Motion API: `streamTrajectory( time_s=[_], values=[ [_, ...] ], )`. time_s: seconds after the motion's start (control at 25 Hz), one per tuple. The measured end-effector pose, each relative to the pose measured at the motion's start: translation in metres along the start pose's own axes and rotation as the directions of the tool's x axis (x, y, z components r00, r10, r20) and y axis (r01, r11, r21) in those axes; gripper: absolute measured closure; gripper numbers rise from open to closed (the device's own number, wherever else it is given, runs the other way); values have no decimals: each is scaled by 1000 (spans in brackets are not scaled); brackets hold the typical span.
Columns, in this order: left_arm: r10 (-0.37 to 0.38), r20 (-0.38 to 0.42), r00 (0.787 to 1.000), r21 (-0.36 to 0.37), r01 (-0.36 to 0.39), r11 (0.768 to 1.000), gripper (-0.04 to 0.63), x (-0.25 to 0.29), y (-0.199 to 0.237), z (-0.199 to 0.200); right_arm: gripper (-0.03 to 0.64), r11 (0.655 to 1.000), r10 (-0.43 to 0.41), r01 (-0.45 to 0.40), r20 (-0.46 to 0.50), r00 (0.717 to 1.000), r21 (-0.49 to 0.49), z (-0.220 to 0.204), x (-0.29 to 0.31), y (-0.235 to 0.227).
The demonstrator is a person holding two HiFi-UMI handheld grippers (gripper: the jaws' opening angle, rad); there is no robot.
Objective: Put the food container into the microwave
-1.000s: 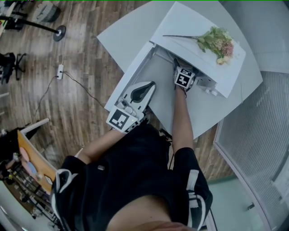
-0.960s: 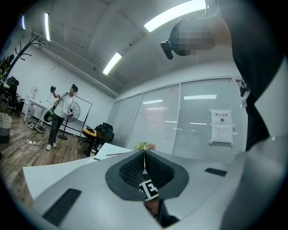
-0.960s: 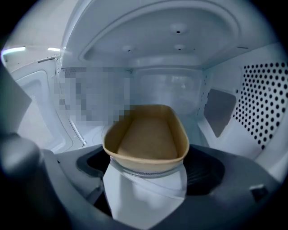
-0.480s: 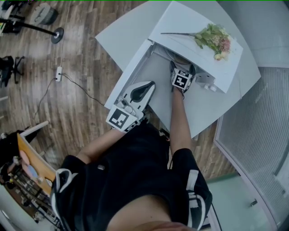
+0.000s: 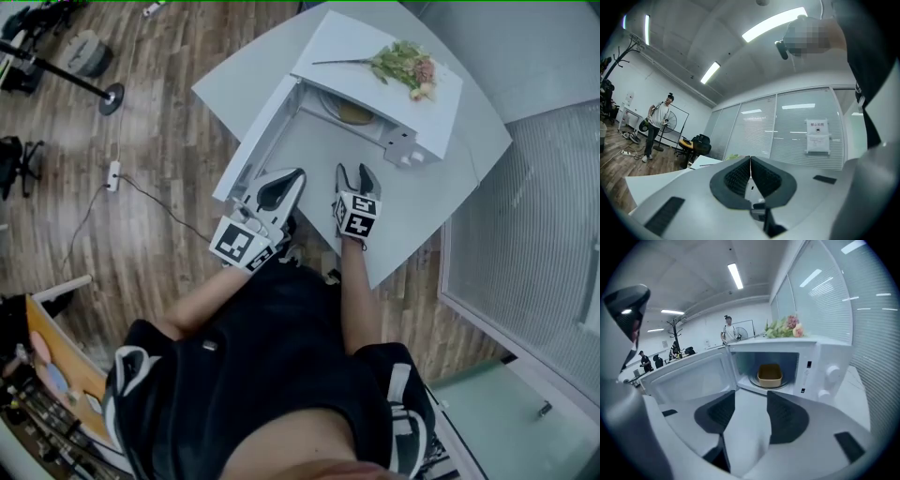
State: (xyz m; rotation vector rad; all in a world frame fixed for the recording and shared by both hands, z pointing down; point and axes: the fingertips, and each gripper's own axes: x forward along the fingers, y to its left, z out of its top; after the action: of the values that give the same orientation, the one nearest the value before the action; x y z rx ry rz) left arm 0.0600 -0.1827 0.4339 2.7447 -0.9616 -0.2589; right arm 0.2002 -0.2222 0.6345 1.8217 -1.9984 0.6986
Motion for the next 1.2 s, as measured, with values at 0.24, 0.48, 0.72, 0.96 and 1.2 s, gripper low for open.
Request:
streamTrajectory(
  time_s=[0.24,0.48,0.72,0.96,1.2],
  values=[
    [26,11,1000,5,-26,1000,572,-59,-49,3,563,999,31,-33,99,995,11,-5,-117,25],
    [38,3,999,0,-38,999,572,-94,-75,-1,591,996,69,-79,205,976,41,-8,-193,44],
    [13,7,1000,2,-13,1000,572,-107,-87,-3,592,997,60,-74,282,958,37,-5,-241,57],
    [-14,18,1000,-1,14,1000,572,-109,-78,10,592,999,10,-24,290,957,47,-2,-250,70],
    [-48,18,999,9,47,999,572,-105,-71,15,592,999,-11,-3,307,952,45,5,-252,76]
  ],
)
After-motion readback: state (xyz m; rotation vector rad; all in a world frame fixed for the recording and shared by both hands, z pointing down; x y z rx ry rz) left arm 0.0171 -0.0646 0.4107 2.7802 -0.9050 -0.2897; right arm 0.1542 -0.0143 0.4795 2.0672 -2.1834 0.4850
